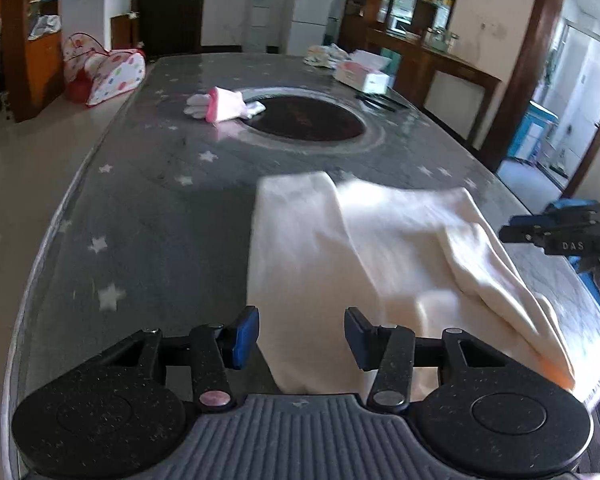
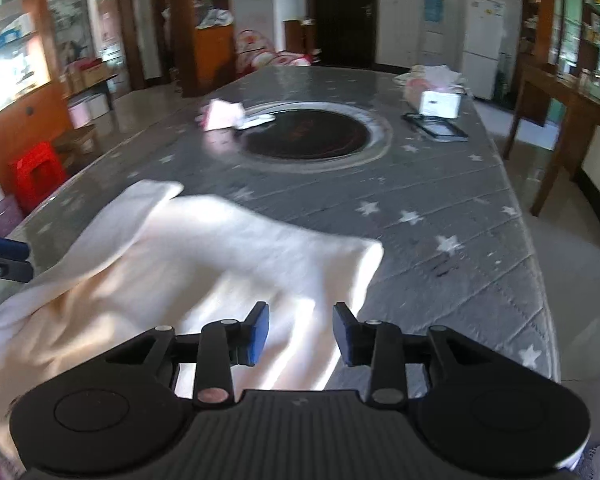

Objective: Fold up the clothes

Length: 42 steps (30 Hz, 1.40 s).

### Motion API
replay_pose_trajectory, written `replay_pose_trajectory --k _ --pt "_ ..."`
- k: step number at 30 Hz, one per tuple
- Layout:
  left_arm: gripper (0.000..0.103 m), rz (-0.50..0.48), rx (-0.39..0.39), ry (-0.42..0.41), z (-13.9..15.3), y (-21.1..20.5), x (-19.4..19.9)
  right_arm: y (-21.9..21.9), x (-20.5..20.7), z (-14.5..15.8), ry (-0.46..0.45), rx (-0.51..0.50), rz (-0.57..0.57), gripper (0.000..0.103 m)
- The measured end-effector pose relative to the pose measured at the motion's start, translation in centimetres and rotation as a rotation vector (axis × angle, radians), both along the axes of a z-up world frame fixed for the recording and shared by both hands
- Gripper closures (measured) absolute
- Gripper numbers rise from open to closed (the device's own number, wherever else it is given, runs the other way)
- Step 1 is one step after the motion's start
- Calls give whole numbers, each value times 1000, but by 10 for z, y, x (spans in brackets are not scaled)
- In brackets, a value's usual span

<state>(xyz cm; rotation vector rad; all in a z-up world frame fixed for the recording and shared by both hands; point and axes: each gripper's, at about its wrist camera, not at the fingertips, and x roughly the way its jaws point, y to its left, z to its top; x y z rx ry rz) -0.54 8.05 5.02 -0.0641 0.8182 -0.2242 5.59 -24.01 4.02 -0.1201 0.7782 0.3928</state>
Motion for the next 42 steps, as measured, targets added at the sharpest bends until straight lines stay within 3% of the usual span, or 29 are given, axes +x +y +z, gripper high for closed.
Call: replay_pose_trajectory --k 4,6,9,12,14,18,24,34,35,36,37,42 --pt "50 31 -3 -13 -3 -2 32 -3 25 -4 1 16 -56 68" --pt "43 42 12 -23 -6 -6 46 -3 35 -7 -2 10 -78 64" --pt "41 57 33 -38 -9 -12 68 -2 50 -14 10 11 -101 64" --pt "41 69 1 -8 -18 -11 86 -1 57 -20 23 16 -108 63" --pt "44 62 -24 12 -25 -11 94 1 58 -23 27 16 -102 61" --pt "79 34 -63 14 -30 -13 97 3 62 -27 28 7 -98 60" --pt "86 -37 -71 -86 -12 -27 75 1 68 -35 48 7 -114 59" --pt "80 -383 -15 -171 -9 -78 23 1 69 -38 49 11 -111 53" --pt "74 -399 -3 -171 -10 -81 20 1 69 -38 50 10 -111 52" --pt "61 -410 10 -169 -11 -85 17 1 69 -38 49 9 -111 52" --pt "56 -421 23 -167 -13 -88 15 1 69 -38 50 8 -110 51" --pt "52 -416 36 -191 -11 -91 15 2 69 -38 50 4 -109 48"
